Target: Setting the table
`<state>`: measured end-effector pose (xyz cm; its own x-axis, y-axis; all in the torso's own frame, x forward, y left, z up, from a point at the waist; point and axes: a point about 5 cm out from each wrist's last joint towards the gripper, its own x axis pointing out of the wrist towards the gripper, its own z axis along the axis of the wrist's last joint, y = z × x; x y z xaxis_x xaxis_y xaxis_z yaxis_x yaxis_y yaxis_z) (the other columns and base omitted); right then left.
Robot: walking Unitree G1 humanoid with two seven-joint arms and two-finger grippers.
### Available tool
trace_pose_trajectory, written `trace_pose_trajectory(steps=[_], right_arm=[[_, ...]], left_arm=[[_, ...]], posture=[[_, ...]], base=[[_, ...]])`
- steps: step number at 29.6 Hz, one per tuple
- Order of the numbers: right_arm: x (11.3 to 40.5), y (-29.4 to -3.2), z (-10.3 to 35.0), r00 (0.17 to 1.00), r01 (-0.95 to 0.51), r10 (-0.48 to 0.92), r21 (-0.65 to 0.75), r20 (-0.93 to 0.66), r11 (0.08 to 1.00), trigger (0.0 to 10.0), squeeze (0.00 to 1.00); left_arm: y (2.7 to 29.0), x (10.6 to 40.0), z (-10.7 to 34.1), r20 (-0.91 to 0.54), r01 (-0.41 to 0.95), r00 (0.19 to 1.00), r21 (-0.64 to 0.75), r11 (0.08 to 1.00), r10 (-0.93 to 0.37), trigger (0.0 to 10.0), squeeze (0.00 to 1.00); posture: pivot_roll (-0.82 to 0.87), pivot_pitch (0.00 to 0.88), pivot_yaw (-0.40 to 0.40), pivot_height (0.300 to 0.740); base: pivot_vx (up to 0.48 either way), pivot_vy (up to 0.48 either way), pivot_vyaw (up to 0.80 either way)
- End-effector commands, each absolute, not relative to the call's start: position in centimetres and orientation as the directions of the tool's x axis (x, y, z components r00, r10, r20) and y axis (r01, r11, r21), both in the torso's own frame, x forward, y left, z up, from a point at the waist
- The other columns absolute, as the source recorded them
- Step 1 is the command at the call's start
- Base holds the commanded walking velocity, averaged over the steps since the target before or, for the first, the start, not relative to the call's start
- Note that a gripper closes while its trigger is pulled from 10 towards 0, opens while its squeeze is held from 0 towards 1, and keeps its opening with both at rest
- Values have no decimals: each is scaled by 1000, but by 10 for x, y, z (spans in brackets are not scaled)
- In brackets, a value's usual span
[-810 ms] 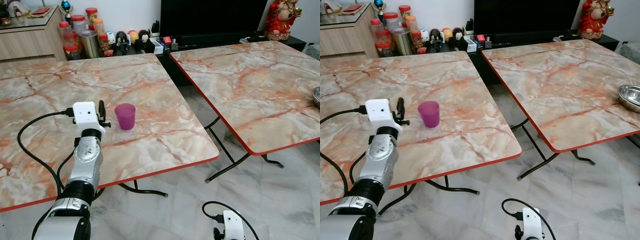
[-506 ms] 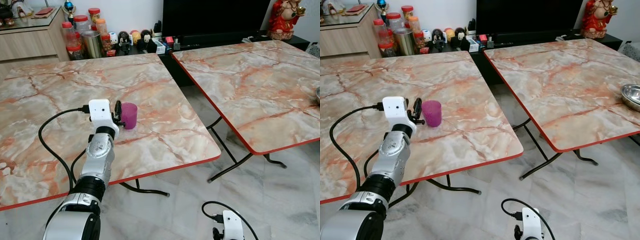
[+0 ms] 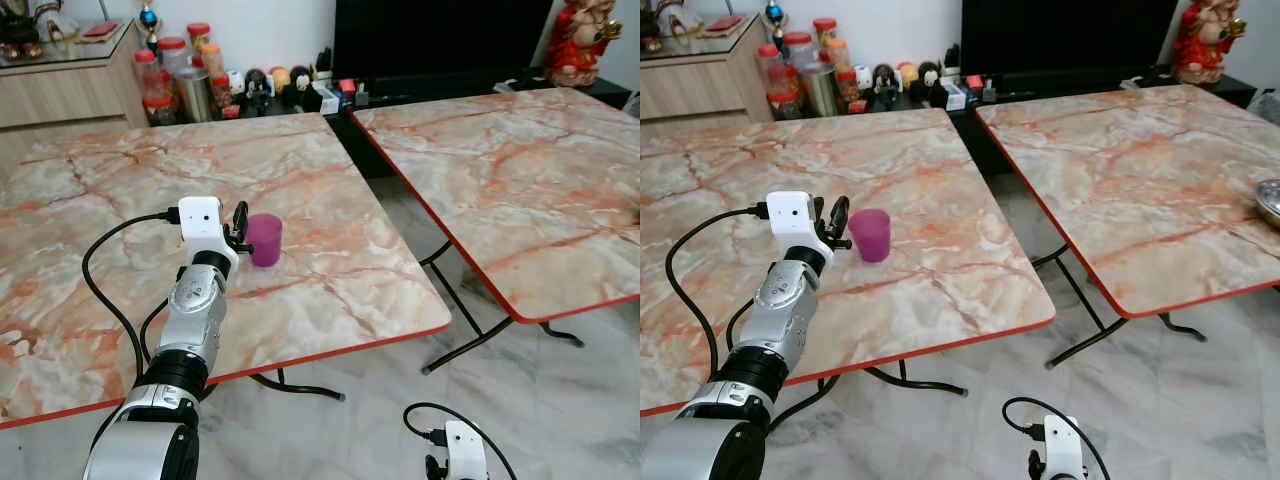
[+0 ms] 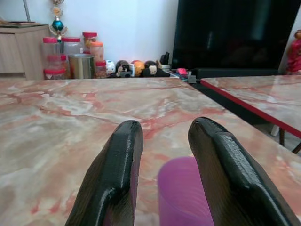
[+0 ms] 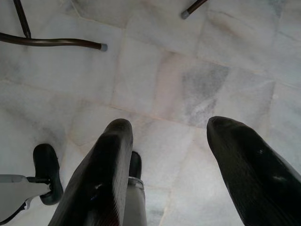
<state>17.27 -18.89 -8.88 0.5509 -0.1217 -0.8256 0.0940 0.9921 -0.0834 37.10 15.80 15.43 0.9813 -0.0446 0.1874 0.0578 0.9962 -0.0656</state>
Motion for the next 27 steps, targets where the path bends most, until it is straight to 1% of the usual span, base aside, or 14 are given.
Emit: trace_pose_trajectory(steps=[1, 21, 27], right_arm=[[175, -190, -88, 558, 107, -130, -84, -820, 991, 10000, 0], [175, -190, -88, 555, 102, -128, -86, -822, 991, 10000, 0], [175, -190, -88, 553, 102, -128, -86, -823, 991, 10000, 0]], left_arm=[[161, 372, 161, 203, 53, 978, -62, 997, -40, 10000, 0], [161, 372, 168, 228, 61, 973, -62, 996, -45, 10000, 0], [162, 372, 172, 231, 72, 971, -60, 996, -57, 10000, 0]], posture=[[2, 0, -6, 740], [2, 0, -5, 740], [4, 0, -5, 740]], base=[[360, 0, 0], [352, 0, 0], [0, 0, 0]])
